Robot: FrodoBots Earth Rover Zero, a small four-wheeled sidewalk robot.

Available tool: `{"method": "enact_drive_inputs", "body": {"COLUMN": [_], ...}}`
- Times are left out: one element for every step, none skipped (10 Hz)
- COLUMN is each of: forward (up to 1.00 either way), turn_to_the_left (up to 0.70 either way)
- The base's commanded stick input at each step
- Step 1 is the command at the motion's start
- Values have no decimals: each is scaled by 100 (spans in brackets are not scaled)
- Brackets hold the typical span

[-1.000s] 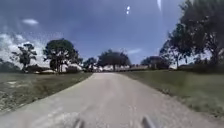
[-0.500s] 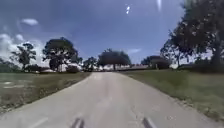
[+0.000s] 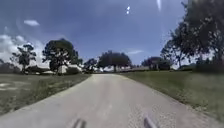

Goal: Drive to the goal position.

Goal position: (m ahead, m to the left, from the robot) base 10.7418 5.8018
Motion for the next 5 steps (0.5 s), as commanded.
{"method": "enact_drive_inputs", "body": {"forward": [70,70,70,70,70], "turn_to_the_left": [0,0,0,0,0]}}
